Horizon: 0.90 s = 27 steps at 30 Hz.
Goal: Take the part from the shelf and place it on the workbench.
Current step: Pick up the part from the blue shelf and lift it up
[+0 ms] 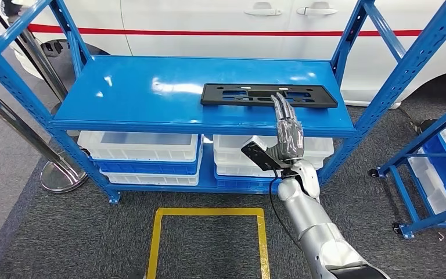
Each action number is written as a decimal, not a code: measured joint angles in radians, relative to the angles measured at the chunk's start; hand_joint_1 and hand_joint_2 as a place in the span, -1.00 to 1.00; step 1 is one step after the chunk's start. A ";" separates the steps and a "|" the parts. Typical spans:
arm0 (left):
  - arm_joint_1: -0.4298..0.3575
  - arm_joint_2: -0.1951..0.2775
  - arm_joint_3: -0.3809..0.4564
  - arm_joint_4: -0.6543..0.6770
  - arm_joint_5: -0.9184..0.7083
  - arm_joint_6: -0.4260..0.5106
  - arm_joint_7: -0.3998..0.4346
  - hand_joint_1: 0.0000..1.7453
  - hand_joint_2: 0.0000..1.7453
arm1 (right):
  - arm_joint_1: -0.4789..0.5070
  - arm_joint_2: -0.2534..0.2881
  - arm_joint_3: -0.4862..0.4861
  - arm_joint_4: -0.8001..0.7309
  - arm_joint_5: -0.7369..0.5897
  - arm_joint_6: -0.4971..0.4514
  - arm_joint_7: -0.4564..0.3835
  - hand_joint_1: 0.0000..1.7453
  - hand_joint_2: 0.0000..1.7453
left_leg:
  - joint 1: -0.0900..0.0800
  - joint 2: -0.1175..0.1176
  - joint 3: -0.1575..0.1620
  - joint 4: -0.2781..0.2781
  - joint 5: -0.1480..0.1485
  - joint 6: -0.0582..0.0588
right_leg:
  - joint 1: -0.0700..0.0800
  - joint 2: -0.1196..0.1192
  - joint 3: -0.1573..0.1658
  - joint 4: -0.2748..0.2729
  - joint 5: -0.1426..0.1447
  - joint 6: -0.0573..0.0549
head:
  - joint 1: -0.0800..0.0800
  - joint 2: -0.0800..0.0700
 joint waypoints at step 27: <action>-0.025 -0.012 -0.003 -0.006 -0.043 -0.020 -0.035 -1.00 -1.00 | 0.009 -0.078 0.286 -0.131 0.562 -0.100 0.385 -1.00 1.00 | 0.004 -0.005 -0.008 -0.009 0.011 0.009 | -0.004 0.003 -0.122 0.228 -0.099 0.013 | 0.000 0.000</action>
